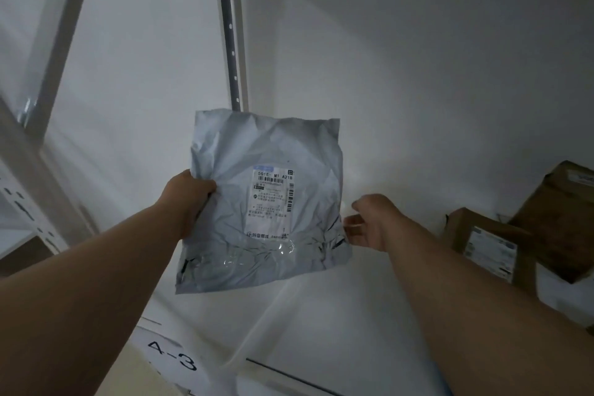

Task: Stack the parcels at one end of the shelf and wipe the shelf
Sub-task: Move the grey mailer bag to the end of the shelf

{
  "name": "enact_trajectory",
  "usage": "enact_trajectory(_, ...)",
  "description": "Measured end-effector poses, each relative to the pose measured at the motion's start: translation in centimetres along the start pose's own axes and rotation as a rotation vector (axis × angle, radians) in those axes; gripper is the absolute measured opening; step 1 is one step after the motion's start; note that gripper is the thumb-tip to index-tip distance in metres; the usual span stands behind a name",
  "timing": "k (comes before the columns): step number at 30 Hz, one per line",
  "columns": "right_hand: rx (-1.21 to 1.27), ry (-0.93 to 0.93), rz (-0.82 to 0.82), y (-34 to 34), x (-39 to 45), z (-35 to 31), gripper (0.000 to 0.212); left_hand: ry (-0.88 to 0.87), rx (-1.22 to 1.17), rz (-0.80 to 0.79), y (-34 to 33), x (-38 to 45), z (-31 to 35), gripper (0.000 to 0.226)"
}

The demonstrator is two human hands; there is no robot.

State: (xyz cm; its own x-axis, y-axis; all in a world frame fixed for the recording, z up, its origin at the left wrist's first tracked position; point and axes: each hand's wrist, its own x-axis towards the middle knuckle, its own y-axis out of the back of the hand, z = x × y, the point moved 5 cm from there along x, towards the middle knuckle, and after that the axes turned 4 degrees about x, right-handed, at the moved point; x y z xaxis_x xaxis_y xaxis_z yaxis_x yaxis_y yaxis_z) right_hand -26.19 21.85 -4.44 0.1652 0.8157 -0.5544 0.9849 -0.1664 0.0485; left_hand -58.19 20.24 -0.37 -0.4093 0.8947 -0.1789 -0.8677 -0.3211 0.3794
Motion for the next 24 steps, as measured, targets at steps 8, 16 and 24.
enact_trajectory(8, -0.585, 0.063, -0.015, -4.1, 3.2, 3.8, 0.033, 0.212, -0.205, 0.076, 2.7, 1.0, -4.5, 0.035)
enact_trajectory(16, -1.683, 0.296, -0.158, -6.4, 4.1, 5.6, 0.067, 0.214, -0.232, 0.154, 3.4, 1.8, -5.3, 0.038)
enact_trajectory(24, -1.922, 0.449, -0.220, -5.6, 4.0, 4.8, 0.060, 0.200, -0.214, 0.113, 2.8, 2.5, -5.3, 0.036)
